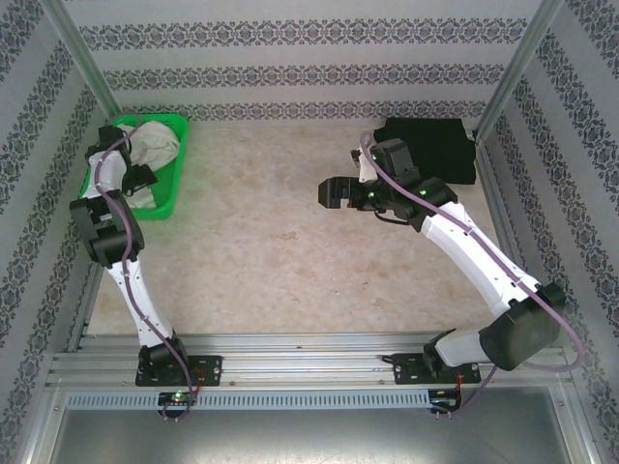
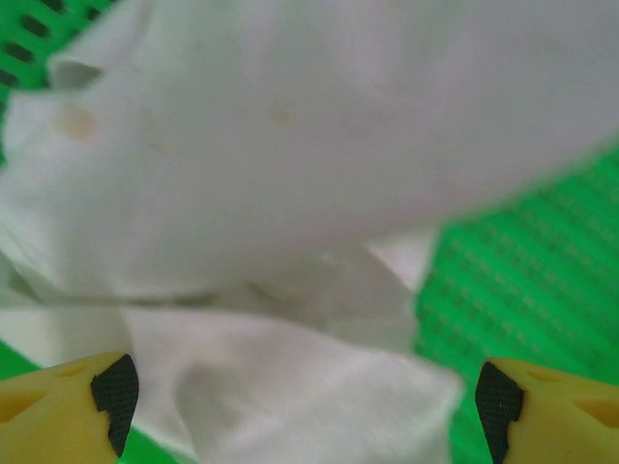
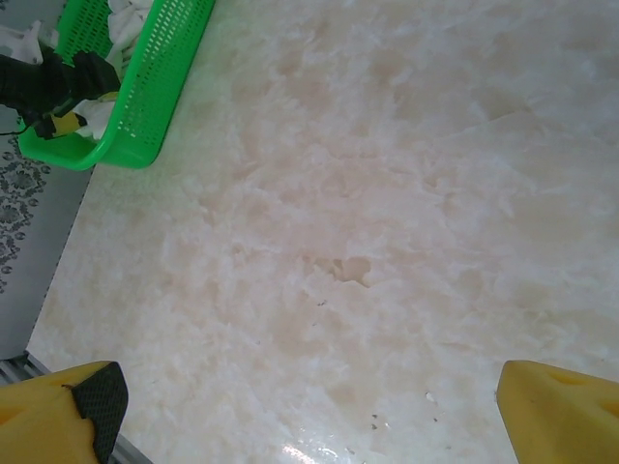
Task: Fold and stack the t-shirts
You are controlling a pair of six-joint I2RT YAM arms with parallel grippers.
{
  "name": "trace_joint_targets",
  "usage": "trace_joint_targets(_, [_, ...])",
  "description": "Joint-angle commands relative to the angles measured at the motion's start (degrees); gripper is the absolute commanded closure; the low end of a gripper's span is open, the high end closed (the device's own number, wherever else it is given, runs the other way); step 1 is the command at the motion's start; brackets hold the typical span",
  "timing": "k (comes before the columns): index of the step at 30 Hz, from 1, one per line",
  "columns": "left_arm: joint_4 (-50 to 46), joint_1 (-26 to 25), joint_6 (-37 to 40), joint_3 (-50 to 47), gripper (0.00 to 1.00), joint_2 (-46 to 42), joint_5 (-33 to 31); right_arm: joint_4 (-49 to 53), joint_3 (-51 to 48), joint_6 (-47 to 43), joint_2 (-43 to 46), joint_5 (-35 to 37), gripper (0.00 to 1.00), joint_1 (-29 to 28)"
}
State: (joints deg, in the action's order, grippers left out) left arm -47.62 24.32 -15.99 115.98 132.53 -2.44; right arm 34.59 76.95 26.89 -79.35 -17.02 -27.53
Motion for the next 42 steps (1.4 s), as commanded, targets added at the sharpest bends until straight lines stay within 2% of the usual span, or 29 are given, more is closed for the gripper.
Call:
trace_joint_targets(1, [0.0, 1.5, -2.2, 3.4, 0.1, 2.9, -4.4, 1.2, -1.7, 3.2, 2.9, 0.5, 0.02, -0.5])
trace_joint_targets(7, [-0.8, 1.7, -2.6, 5.0, 0.18, 6.4, -4.2, 1.5, -1.8, 4.1, 4.6, 1.8, 0.02, -1.0])
trace_joint_targets(9, [-1.0, 1.8, -2.7, 4.9, 0.26, 7.2, -3.6, 1.6, -1.7, 4.3, 4.9, 2.0, 0.02, -1.1])
trace_joint_targets(12, [-0.3, 2.0, -3.1, 4.3, 0.46, 7.8, -1.1, 1.6, -1.7, 4.4, 5.7, 2.6, 0.02, -1.4])
trace_joint_targets(16, [0.3, 2.2, -3.3, 4.4, 0.79, 7.8, 3.7, 1.5, -1.5, 4.2, 7.0, 4.0, 0.02, -1.4])
trace_joint_targets(19, [1.3, 2.1, -3.1, 4.6, 0.98, 5.2, 8.0, 0.6, -1.7, 4.2, 7.8, 4.6, 0.02, -1.4])
trace_joint_targets(26, [4.6, 0.7, -3.6, 2.8, 1.0, -7.0, 14.7, -1.9, -3.1, 4.0, 7.4, 5.2, 0.02, -1.4])
trace_joint_targets(32, [2.3, -0.5, -3.1, 6.8, 1.0, -13.9, 19.4, -4.0, -3.8, 3.6, 6.0, 4.3, 0.02, -1.4])
trace_joint_targets(37, [4.8, -2.0, -5.6, 9.5, 1.0, -22.1, 25.0, -5.1, -3.6, 3.0, 4.6, 3.0, 0.02, -0.7])
trace_joint_targets(40, [6.8, -5.3, -9.4, 13.7, 1.0, -25.6, 29.1, -6.6, -3.5, 3.8, 3.4, 0.8, 0.02, 1.0])
trace_joint_targets(42, [8.0, -10.1, -11.0, 18.3, 1.0, -26.3, 31.5, -8.6, -3.6, 5.2, 2.7, -1.3, 0.02, 3.0])
